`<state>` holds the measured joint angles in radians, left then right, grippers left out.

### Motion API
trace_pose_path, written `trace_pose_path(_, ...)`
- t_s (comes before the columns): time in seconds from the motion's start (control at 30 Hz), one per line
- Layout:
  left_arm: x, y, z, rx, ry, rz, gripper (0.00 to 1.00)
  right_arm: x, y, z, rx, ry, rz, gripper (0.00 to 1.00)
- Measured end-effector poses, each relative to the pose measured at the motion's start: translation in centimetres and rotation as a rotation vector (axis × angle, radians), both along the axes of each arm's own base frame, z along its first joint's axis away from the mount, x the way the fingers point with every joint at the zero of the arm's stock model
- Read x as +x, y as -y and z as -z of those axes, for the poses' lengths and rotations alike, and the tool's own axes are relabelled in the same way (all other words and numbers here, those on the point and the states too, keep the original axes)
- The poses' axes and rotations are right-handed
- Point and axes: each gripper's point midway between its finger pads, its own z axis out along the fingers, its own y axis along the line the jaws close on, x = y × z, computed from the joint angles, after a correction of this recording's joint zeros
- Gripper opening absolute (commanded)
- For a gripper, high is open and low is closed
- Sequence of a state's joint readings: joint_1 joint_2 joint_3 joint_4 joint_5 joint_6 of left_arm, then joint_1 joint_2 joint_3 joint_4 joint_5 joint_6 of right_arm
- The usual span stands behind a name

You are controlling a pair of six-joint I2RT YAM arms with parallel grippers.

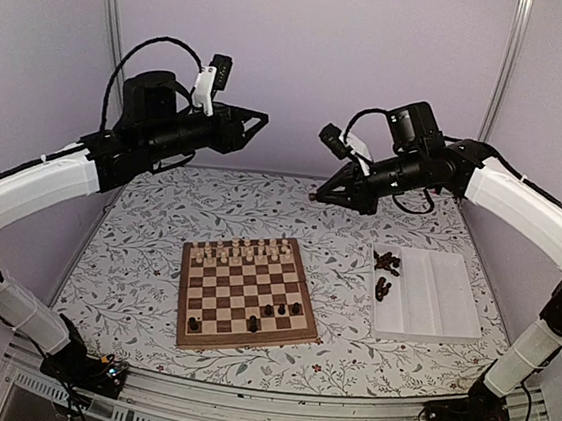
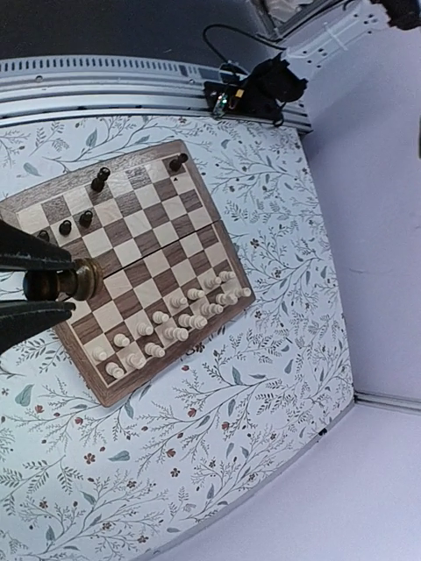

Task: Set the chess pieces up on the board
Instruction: Place the chess piece on the chessboard.

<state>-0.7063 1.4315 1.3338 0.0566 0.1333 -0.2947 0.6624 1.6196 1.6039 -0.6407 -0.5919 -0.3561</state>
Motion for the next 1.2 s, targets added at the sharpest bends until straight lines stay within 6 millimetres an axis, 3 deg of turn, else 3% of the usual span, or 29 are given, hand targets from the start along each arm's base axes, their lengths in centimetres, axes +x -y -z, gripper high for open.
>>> trace_pose_path(0.1, 0.9, -2.9, 0.7, 0.072, 0.050, -0.105, 0.51, -1.1, -2.2, 1.2, -0.102, 0.102, -0.053, 0.02)
trace_pose_path(0.3, 2.0, -8.8, 7.6, 0.233, 0.015, -0.284, 0.58, -2.7, -5.8, 7.8, -0.346, 0.191, -0.150, 0.02)
trace_pose_path(0.37, 2.2, -10.4, 8.7, 0.268, 0.005, -0.337, 0.58, -3.2, -6.7, 10.3, -0.425, 0.197, -0.187, 0.02)
trace_pose_path(0.5, 2.2, -12.0, 7.1, 0.255, 0.039, -0.400, 0.59, -4.2, -8.2, 14.3, -0.538, 0.193, -0.252, 0.02)
trace_pose_path(0.67, 1.3, -13.1, 4.0, 0.198, 0.104, -0.435, 0.59, -5.3, -9.7, 17.7, -0.626, 0.189, -0.307, 0.02)
trace_pose_path(0.83, 1.2, -13.3, 3.6, 0.189, 0.112, -0.441, 0.59, -6.2, -10.9, 20.5, -0.687, 0.181, -0.351, 0.03)
trace_pose_path(1.2, 1.1, -13.4, 3.4, 0.184, 0.117, -0.445, 0.59, -7.9, -11.2, 22.5, -0.738, 0.159, -0.401, 0.06)
